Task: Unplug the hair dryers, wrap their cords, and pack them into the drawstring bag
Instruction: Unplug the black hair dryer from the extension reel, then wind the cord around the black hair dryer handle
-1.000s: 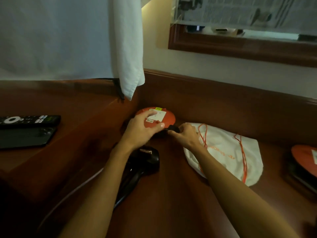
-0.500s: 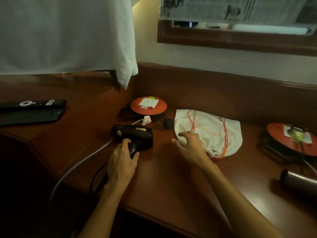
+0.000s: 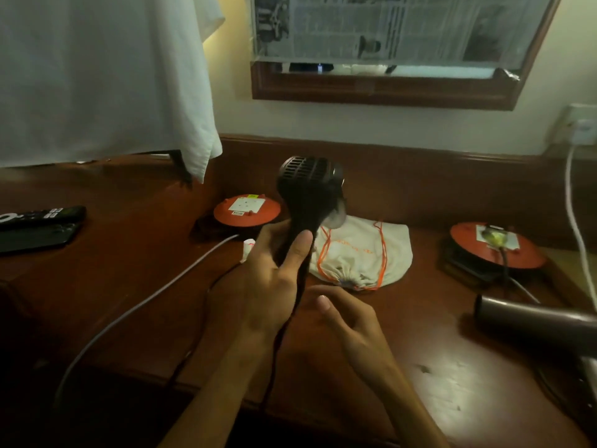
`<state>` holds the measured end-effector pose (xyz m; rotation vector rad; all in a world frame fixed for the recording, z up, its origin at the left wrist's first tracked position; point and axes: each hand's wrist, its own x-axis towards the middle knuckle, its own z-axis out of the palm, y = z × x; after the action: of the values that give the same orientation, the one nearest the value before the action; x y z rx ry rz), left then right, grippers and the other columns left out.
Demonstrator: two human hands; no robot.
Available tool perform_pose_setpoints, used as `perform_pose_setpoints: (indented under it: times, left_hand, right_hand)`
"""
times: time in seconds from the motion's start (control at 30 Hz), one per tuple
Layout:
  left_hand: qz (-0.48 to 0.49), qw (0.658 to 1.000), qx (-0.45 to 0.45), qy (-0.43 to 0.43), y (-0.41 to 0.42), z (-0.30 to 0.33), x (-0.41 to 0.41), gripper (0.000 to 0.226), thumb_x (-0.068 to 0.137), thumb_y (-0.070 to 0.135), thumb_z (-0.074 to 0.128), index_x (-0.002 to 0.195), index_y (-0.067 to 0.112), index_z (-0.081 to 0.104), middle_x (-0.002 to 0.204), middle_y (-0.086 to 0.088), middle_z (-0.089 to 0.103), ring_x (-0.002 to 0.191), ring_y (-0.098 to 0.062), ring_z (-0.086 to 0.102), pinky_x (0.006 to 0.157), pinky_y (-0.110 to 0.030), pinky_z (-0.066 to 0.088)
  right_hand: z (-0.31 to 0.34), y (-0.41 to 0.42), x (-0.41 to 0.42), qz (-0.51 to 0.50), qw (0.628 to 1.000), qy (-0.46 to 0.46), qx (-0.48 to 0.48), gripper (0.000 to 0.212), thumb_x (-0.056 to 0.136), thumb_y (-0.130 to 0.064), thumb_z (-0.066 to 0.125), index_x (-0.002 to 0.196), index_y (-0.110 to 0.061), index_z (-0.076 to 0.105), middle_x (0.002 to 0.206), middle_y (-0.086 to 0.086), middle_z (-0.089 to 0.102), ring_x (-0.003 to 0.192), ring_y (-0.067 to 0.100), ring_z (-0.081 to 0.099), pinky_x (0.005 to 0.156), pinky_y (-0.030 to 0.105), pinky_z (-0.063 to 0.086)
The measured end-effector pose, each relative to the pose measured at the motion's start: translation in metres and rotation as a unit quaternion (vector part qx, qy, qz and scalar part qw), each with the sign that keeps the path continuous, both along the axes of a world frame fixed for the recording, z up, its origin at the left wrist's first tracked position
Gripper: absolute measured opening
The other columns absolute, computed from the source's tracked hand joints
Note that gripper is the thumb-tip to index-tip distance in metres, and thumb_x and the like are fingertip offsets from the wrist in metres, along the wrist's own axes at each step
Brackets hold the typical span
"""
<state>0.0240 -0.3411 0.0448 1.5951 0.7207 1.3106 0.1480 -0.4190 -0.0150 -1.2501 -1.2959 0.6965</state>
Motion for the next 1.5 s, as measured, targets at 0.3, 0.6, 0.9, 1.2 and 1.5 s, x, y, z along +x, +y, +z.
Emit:
perform_pose_setpoints:
  times: [0.3, 0.6, 0.9, 1.2, 1.5]
  left_hand:
    - [-0.220, 0.968, -0.121, -0.017, 0.003, -0.016, 0.044, 0.038, 0.099, 0.037, 0.056, 0.128, 0.014, 0.062, 0.123, -0.004, 0.071, 0.120, -0.019, 0.065, 0.103, -0.042, 0.049]
    - [-0.217, 0.945, -0.241, 0.033, 0.025, -0.054, 0.070, 0.036, 0.098, 0.029, 0.059, 0.124, 0.005, 0.068, 0.119, -0.012, 0.073, 0.114, -0.030, 0.067, 0.102, -0.044, 0.047]
    - [-0.105, 0.921, -0.006, 0.376, -0.039, -0.103, 0.052, 0.040, 0.076, 0.064, 0.072, 0.105, 0.037, 0.066, 0.093, 0.017, 0.065, 0.094, -0.002, 0.059, 0.081, -0.024, 0.049]
    - [-0.097, 0.809, 0.119, 0.567, -0.059, -0.077, 0.040, 0.013, 0.103, 0.034, 0.046, 0.111, 0.024, 0.049, 0.107, 0.001, 0.065, 0.103, -0.024, 0.062, 0.083, -0.039, 0.046]
    - [-0.113, 0.783, 0.043, 0.610, -0.026, -0.043, -0.004, 0.016, 0.092, 0.029, 0.063, 0.086, 0.037, 0.050, 0.089, 0.009, 0.057, 0.077, -0.009, 0.057, 0.061, -0.024, 0.039]
  right_hand:
    - [0.024, -0.028, 0.038, -0.007, 1.000, 0.003, 0.004, 0.019, 0.096, -0.031, 0.064, 0.104, -0.016, 0.072, 0.094, 0.007, 0.074, 0.081, 0.020, 0.071, 0.062, 0.031, 0.055]
    - [-0.006, -0.002, 0.079, 0.011, 0.990, 0.088, -0.109, 0.040, 0.088, -0.005, 0.072, 0.116, -0.008, 0.043, 0.115, 0.026, 0.059, 0.074, 0.027, 0.061, 0.064, 0.035, 0.054]
    - [-0.036, 0.034, 0.106, -0.117, 0.984, -0.092, -0.101, 0.042, 0.092, -0.023, 0.072, 0.129, -0.023, 0.053, 0.110, 0.000, 0.060, 0.095, 0.013, 0.063, 0.073, 0.021, 0.053]
    - [-0.046, 0.030, 0.104, -0.127, 0.973, -0.168, -0.093, 0.043, 0.094, -0.023, 0.069, 0.136, -0.027, 0.058, 0.112, -0.011, 0.063, 0.094, -0.001, 0.059, 0.074, 0.008, 0.045]
    - [-0.049, 0.022, 0.110, -0.136, 0.971, -0.180, -0.078, 0.044, 0.093, -0.023, 0.072, 0.135, -0.024, 0.059, 0.114, -0.006, 0.066, 0.102, 0.007, 0.061, 0.078, 0.008, 0.042]
